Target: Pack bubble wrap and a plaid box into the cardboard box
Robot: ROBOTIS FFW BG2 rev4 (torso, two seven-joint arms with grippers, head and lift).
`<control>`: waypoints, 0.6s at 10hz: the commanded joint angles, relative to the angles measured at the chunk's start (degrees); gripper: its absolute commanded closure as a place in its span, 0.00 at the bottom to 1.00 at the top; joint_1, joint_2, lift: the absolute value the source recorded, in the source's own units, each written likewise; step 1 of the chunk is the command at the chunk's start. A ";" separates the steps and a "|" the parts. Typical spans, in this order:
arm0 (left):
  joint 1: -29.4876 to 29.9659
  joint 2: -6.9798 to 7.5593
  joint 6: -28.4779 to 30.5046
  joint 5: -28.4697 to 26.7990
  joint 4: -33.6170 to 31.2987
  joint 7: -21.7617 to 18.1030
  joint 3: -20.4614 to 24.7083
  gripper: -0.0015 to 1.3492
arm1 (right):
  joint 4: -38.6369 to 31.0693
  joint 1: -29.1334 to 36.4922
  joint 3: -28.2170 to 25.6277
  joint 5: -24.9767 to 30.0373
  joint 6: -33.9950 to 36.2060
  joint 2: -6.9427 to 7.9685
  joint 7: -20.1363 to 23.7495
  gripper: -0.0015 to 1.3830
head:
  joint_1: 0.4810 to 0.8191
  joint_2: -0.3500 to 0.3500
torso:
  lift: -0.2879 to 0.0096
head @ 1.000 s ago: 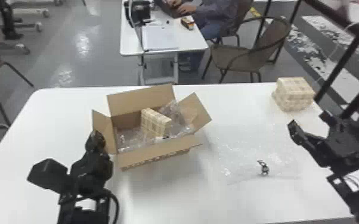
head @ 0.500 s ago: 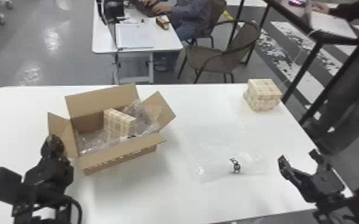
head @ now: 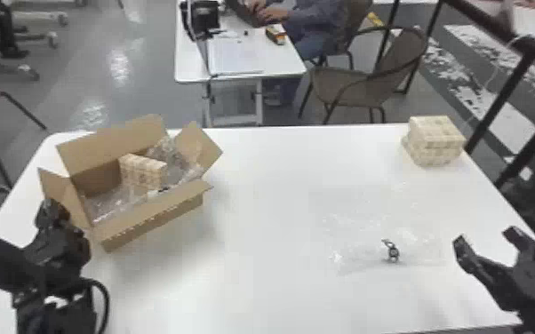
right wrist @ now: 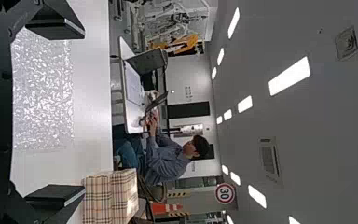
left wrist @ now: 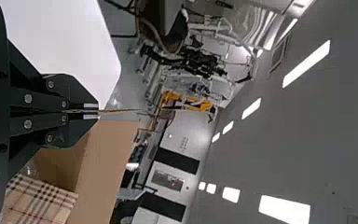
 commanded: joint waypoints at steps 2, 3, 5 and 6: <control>-1.69 -0.20 0.55 -2.97 0.96 0.78 7.21 0.90 | 0.49 -0.55 0.05 -0.03 0.57 0.38 0.38 0.09 | 0.63 0.59 | 0.60; -1.60 -0.20 0.20 -3.06 1.05 2.72 7.91 0.90 | 0.66 -0.73 0.14 -0.11 0.74 0.38 0.46 0.09 | 0.63 0.65 | 0.60; -1.16 -0.20 -0.50 -4.38 1.49 7.29 8.09 0.90 | 0.84 -0.99 0.49 -0.20 1.00 0.38 0.81 0.09 | 0.63 0.70 | 0.60; -1.16 -0.20 -1.12 -4.56 2.02 8.34 8.70 0.90 | 1.19 -1.25 0.58 -0.38 1.09 0.38 0.99 0.09 | 0.63 0.72 | 0.60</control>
